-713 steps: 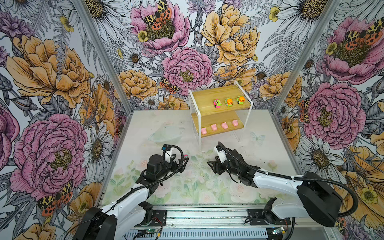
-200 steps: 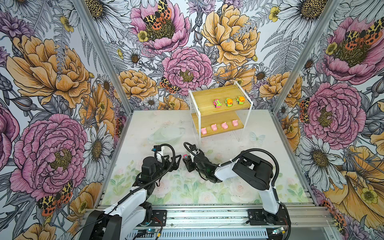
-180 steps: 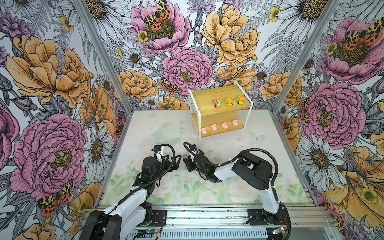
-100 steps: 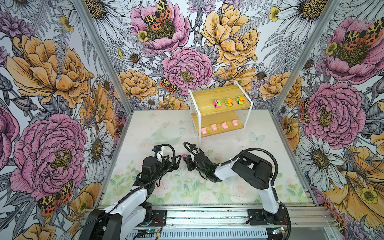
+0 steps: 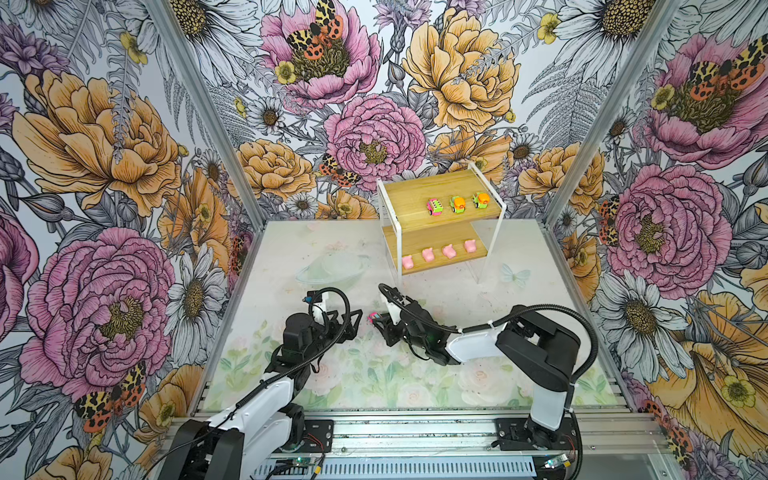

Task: Place and organize the plastic toys onto the shelf
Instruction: 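Lift the blue-topped truck with the right gripper up to the upper shelf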

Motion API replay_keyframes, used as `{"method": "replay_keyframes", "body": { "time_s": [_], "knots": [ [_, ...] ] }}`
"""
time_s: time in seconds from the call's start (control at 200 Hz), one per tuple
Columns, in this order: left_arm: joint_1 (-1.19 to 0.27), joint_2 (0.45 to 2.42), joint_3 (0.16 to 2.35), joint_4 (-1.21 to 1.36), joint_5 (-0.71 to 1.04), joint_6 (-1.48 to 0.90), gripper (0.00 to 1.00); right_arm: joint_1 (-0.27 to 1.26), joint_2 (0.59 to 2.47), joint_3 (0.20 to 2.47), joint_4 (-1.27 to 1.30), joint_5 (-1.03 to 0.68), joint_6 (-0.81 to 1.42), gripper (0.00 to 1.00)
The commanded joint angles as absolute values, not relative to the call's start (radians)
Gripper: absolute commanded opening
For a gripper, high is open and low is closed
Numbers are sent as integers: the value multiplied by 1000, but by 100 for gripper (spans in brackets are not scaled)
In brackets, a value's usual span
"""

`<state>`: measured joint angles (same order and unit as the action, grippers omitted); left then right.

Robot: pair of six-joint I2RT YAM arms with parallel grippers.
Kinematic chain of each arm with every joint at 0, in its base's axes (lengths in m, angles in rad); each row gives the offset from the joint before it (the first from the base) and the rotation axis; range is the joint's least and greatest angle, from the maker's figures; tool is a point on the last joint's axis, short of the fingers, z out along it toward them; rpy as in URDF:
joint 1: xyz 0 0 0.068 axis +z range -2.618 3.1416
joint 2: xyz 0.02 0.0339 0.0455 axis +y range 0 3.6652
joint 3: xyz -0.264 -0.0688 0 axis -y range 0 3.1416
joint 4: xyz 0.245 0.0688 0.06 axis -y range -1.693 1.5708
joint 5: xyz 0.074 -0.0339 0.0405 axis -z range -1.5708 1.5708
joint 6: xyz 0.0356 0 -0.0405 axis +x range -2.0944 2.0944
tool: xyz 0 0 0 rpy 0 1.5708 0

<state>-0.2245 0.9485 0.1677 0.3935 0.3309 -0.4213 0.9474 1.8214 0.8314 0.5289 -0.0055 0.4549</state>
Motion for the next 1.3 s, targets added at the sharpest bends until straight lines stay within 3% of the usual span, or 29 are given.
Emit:
{"method": "replay_keyframes", "body": {
  "time_s": [0.0, 0.34, 0.605, 0.966, 1.296],
  "knots": [
    [-215, 916, 141, 417, 343, -438, 99, 940, 1702, 811, 432, -29, 461, 27],
    [-214, 905, 140, 408, 330, -441, 99, 934, 1371, 931, -29, 49, 423, 28],
    [-213, 904, 141, 402, 322, -442, 99, 851, 1214, 1106, -170, 104, 388, 30],
    [-215, 924, 151, 401, 324, -440, 99, 686, 1369, 1487, -250, 166, 295, 30],
    [-215, 925, 151, 401, 321, -439, 99, 660, 1594, 1742, -332, 219, 348, 29]
  ]
}}
